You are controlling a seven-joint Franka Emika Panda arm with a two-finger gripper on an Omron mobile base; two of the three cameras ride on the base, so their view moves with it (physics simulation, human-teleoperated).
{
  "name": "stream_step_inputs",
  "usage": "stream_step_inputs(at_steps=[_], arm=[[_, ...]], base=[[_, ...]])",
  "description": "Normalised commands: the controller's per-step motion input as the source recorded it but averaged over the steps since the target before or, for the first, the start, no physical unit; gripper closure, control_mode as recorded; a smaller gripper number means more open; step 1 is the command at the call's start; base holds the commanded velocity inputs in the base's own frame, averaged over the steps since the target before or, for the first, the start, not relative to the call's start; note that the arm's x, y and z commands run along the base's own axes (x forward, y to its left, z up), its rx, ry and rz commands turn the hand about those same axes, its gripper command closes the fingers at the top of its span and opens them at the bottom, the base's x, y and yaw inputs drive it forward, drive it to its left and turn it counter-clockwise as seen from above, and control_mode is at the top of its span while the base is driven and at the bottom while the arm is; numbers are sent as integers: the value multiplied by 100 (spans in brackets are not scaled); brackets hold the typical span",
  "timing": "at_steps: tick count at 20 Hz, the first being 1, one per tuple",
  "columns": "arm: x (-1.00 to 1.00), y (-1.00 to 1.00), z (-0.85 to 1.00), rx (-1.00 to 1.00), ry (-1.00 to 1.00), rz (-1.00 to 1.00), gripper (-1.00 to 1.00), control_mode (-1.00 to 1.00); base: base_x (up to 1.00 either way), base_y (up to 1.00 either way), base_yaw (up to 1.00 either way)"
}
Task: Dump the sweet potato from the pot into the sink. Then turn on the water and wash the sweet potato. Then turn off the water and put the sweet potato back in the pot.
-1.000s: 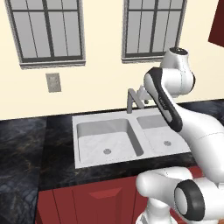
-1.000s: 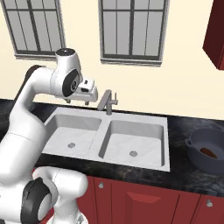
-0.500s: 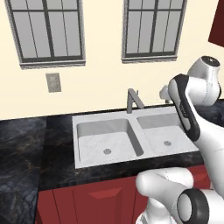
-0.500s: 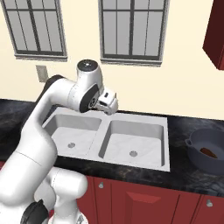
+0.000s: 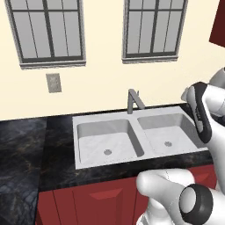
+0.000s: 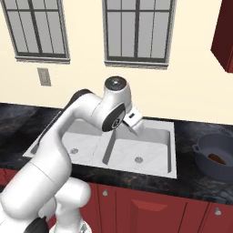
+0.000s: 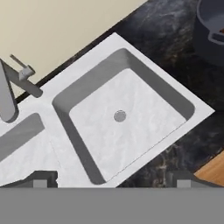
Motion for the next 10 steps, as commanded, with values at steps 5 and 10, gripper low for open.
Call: stream_step_inputs(at_steps=[5, 10], arm=[[0, -78, -18, 16, 0, -25, -100, -100], [0, -80, -18, 15, 0, -24, -100, -100]], base=[[0, 0, 0], [0, 0, 0]])
